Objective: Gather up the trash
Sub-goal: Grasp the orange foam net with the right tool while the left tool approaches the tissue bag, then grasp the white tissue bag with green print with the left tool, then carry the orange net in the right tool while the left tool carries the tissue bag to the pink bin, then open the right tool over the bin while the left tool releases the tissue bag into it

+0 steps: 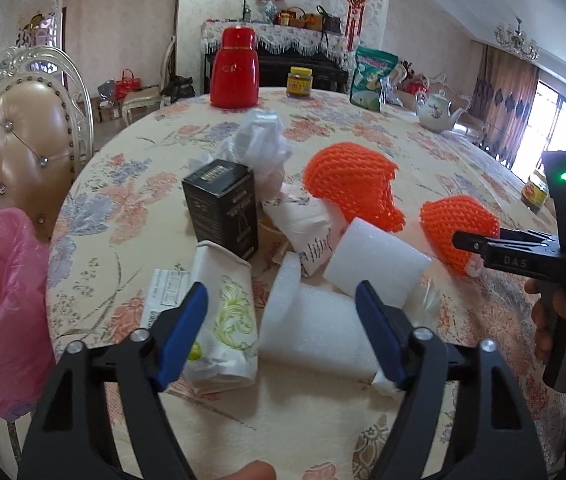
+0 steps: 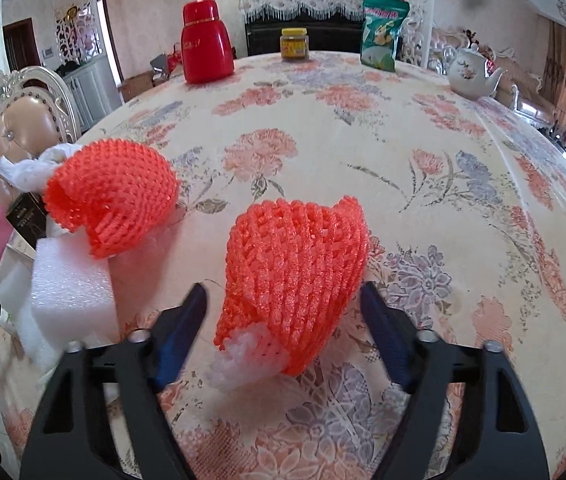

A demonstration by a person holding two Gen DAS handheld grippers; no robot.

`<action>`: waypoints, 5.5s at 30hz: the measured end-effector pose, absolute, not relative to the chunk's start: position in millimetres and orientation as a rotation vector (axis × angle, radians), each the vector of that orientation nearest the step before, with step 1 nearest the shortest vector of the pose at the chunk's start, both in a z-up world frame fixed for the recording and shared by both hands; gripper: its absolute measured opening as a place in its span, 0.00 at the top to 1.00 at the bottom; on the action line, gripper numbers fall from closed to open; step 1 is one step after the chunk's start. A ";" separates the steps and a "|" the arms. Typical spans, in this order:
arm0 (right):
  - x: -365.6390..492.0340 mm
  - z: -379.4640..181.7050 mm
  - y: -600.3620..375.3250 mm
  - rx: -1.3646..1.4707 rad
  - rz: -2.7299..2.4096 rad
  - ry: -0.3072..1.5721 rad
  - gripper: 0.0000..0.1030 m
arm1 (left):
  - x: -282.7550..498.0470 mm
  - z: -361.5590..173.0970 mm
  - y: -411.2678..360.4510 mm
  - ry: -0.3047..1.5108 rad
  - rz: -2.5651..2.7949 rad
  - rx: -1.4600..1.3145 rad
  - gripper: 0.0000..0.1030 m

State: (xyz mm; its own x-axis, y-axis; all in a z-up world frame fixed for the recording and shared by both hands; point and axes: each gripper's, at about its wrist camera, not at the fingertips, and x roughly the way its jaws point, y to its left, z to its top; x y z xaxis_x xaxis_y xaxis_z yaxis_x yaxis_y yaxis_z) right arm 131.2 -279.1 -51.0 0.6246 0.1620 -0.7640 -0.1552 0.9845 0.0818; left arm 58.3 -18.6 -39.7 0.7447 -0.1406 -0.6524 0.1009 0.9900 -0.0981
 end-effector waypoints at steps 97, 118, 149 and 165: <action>45.3 71.4 -111.0 -0.097 0.584 0.578 0.76 | -6.0 39.4 120.2 0.565 0.059 -0.133 0.57; 33.2 65.6 69.5 -0.200 0.845 0.605 0.76 | -75.2 52.8 267.8 0.513 0.301 -0.217 0.57; 29.0 30.0 222.4 -0.358 1.046 0.675 0.42 | -112.3 43.8 336.0 0.525 0.431 -0.287 0.57; 67.0 46.7 165.7 -0.276 0.879 0.642 0.32 | -68.8 38.0 318.0 0.550 0.344 -0.278 0.57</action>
State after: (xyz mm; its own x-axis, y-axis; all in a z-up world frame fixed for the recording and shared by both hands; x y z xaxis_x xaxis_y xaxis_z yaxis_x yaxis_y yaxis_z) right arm 67.0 165.7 46.7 0.4673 0.6262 -0.6241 -0.7853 0.6183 0.0324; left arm -68.8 318.0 38.0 0.7981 0.2424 -0.5517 -0.3894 0.9062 -0.1651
